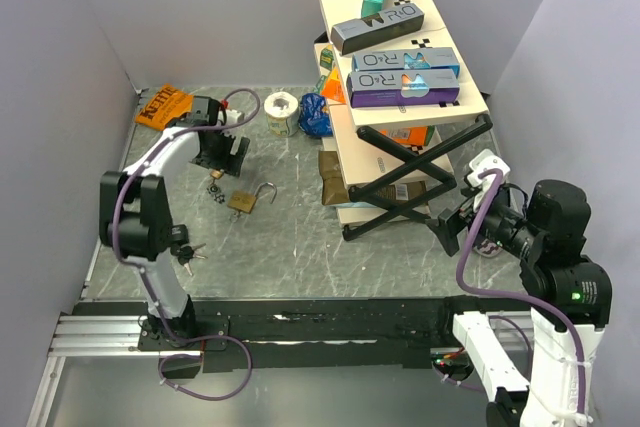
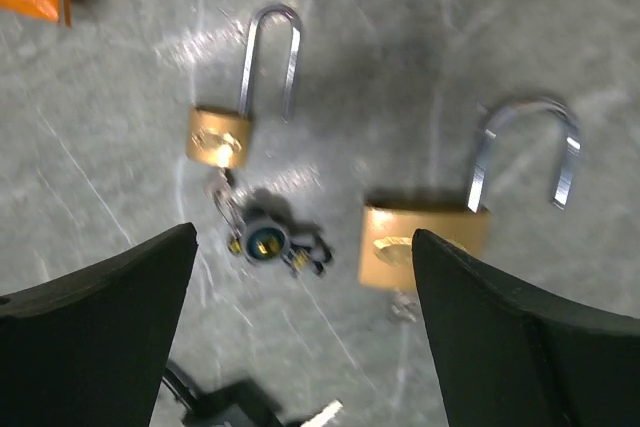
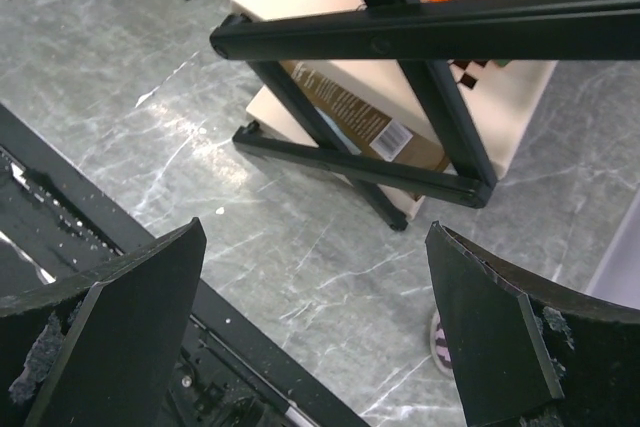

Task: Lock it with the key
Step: Pick up the lock from the center of the board.

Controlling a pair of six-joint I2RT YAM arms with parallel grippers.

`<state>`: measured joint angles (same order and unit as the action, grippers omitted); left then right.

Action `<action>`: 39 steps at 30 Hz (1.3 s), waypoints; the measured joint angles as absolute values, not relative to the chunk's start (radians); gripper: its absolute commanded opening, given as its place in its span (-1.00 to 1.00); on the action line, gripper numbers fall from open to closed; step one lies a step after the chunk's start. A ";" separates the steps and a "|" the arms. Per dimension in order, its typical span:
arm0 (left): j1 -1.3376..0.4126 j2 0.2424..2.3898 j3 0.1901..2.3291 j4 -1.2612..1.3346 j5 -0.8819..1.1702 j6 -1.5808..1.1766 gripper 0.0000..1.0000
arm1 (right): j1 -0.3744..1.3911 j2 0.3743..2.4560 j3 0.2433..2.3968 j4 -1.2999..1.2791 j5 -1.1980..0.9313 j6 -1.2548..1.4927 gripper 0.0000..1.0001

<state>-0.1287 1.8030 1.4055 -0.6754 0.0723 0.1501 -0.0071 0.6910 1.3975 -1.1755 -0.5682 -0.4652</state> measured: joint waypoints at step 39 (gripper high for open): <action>-0.067 2.076 1.530 -0.632 0.056 0.265 -0.49 | -0.002 0.734 1.298 -1.267 -0.754 -0.575 0.99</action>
<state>-0.0669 2.0758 1.5295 -0.6315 0.0555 0.2653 -0.0017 0.7341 1.2976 -1.2671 -0.7540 -0.5751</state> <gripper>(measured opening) 0.396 0.997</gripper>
